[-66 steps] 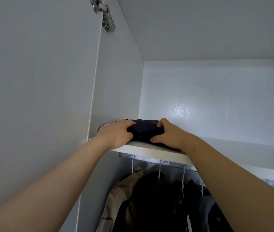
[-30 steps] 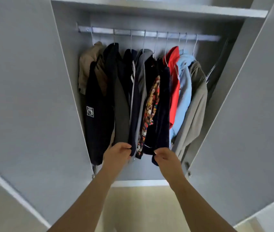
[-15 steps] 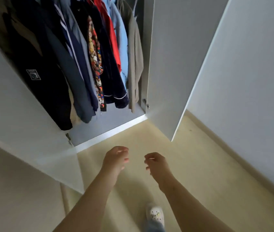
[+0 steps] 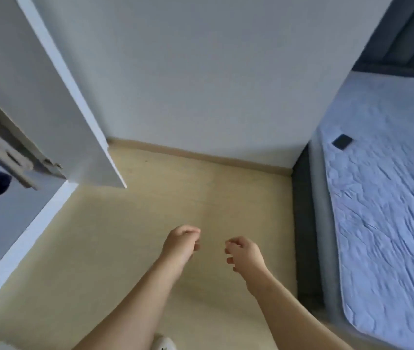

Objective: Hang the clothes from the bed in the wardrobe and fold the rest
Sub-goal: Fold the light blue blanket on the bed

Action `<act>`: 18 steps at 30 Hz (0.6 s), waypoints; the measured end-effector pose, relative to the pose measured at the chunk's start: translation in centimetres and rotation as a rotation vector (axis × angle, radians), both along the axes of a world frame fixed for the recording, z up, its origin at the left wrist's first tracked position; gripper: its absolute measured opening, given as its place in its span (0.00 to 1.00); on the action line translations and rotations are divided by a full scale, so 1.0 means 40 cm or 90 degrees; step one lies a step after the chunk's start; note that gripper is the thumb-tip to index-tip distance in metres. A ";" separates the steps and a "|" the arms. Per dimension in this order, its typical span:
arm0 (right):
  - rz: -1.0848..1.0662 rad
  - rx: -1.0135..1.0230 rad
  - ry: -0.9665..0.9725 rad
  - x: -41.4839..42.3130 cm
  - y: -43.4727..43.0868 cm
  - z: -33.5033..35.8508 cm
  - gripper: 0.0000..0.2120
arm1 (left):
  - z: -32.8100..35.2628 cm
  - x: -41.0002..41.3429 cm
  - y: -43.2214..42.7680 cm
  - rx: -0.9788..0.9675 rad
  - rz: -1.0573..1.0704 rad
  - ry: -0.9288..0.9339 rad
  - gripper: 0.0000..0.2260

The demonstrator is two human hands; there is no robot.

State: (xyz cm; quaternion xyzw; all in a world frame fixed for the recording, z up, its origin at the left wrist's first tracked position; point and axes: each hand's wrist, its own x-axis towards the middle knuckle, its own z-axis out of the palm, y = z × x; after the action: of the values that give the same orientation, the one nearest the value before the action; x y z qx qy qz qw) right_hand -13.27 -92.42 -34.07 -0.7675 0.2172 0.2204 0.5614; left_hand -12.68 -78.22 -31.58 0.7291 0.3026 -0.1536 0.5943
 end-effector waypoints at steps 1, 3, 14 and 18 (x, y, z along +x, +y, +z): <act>-0.035 -0.003 0.003 -0.026 -0.080 -0.006 0.08 | -0.011 -0.006 -0.083 -0.003 -0.035 0.000 0.09; -0.118 -0.012 0.014 -0.093 -0.263 -0.022 0.08 | -0.030 -0.032 -0.277 -0.002 -0.114 0.001 0.09; -0.475 -0.018 0.048 -0.514 -1.105 0.001 0.09 | -0.038 -0.282 -1.197 -0.079 -0.418 0.094 0.10; -0.613 -0.002 0.049 -0.637 -1.295 -0.009 0.10 | -0.041 -0.350 -1.455 -0.073 -0.543 0.113 0.10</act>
State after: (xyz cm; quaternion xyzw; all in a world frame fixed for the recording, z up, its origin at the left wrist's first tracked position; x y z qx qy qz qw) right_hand -38.77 -144.20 -34.42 -0.5718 0.5690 -0.0365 0.5899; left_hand -26.70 -136.43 -33.22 0.7385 0.0154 -0.4640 0.4889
